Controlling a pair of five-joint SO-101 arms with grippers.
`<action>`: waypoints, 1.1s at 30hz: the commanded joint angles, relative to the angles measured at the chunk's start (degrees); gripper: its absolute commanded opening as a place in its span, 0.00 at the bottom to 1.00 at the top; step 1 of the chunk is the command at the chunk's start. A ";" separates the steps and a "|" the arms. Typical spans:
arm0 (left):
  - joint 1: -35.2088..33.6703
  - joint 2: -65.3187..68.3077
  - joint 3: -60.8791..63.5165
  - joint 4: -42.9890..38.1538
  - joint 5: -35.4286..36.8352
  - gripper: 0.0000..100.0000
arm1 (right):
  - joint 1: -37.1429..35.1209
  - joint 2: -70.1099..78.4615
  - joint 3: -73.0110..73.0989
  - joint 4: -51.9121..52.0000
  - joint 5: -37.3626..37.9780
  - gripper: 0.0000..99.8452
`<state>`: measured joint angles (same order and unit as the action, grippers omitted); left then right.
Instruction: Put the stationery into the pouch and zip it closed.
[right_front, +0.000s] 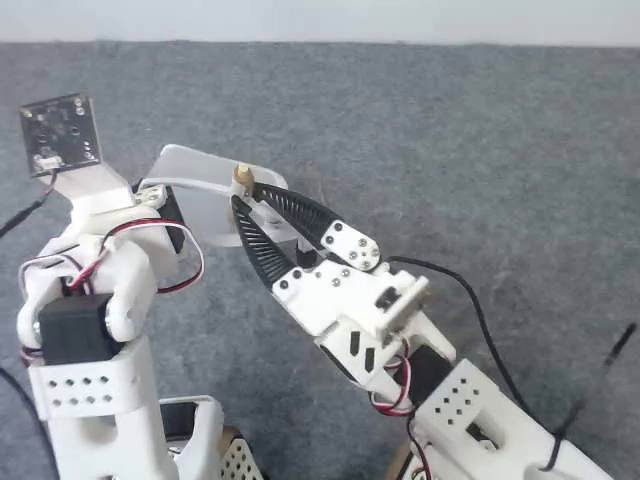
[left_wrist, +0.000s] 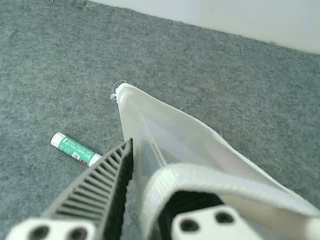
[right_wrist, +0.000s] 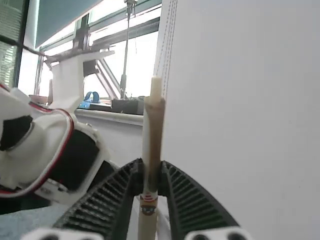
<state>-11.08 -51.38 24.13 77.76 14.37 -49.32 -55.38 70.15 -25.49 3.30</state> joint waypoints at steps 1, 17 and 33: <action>0.53 -0.44 -0.66 -1.32 1.14 0.01 | -0.40 3.56 -0.44 -0.22 1.23 0.21; 0.44 -0.53 0.48 -1.67 1.05 0.01 | -1.98 -6.02 3.43 1.98 1.23 0.17; -0.18 -0.62 0.48 -1.76 0.97 0.01 | -6.46 -9.54 -7.03 22.37 0.97 0.17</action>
<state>-10.99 -51.38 25.80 77.76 14.37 -56.26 -64.79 67.25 -3.78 3.56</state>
